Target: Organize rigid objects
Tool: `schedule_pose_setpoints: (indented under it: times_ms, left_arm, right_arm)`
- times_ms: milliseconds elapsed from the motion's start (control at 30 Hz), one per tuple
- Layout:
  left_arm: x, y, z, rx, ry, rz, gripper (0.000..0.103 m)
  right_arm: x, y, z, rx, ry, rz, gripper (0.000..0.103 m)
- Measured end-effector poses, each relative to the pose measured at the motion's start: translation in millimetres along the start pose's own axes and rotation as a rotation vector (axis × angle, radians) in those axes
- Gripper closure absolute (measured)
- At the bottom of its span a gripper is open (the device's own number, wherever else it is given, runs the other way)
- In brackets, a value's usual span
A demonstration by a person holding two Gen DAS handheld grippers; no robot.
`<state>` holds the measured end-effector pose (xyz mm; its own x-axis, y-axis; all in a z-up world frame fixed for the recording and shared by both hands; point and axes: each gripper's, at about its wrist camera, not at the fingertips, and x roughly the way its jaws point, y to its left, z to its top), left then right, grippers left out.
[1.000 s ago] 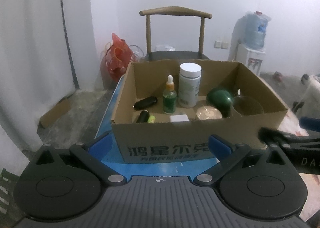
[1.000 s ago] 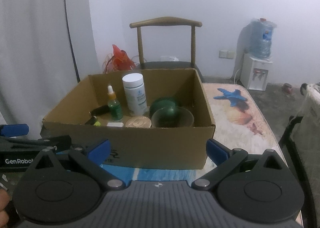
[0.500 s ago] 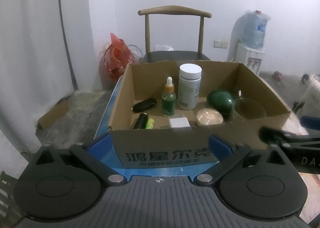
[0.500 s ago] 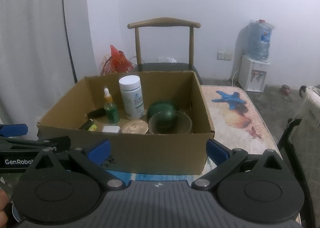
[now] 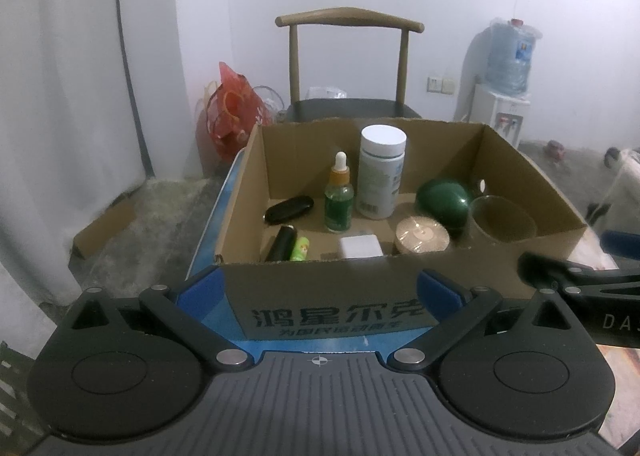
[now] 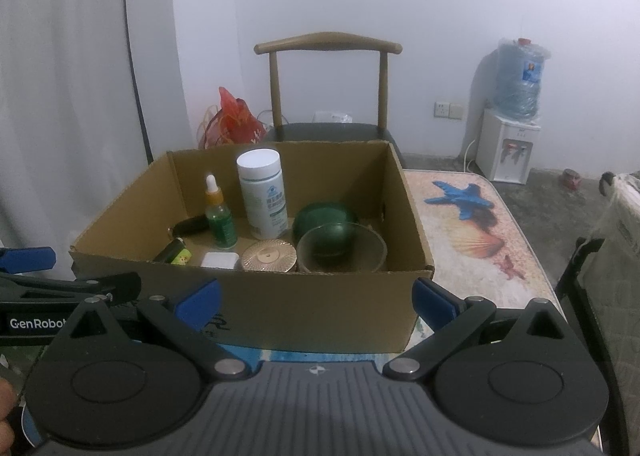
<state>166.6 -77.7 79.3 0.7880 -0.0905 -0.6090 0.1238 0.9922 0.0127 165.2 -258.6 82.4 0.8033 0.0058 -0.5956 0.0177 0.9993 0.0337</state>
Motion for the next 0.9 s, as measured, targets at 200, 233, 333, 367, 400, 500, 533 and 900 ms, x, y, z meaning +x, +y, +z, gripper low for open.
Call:
schedule_pose_setpoints:
  times_ms: [200,233,333,367,400,500,533,900]
  left_arm:
    - [0.7,1.7,0.4,-0.003,0.001,-0.004,0.0]
    - [0.7,1.7,0.4,-0.003,0.002,-0.004,0.0]
    - [0.6,2.4,0.6,-0.005,0.001,-0.005,0.0]
    - [0.5,2.3,0.5,-0.004,0.0,-0.005,0.0]
    - [0.6,2.3,0.6,-0.003,0.001,-0.005,0.0]
    - [0.5,2.4,0.5,-0.005,0.001,-0.005,0.0]
    - [0.4,2.5,0.7,-0.005,0.002,-0.006,0.0]
    - [0.2,2.4,0.4,-0.004,0.001,-0.004,0.0]
  right_arm:
    - [1.1,-0.1,0.2,-0.001,-0.002,0.001,0.0]
    - [0.8,-0.1,0.1,-0.002,-0.003,0.001,0.0]
    - [-0.1,0.4,-0.4,-0.001,-0.003,0.002,0.0]
    - [-0.1,0.3,-0.3,-0.001,-0.003,0.002,0.0]
    - [-0.1,0.3,-0.2,-0.002,-0.004,0.002,0.0]
    - [-0.2,0.2,0.0,-0.002,-0.003,0.002,0.0]
    - [-0.2,0.2,0.1,-0.003,-0.003,0.002,0.0]
    - [-0.3,0.2,0.2,-0.003,-0.003,0.003,0.0]
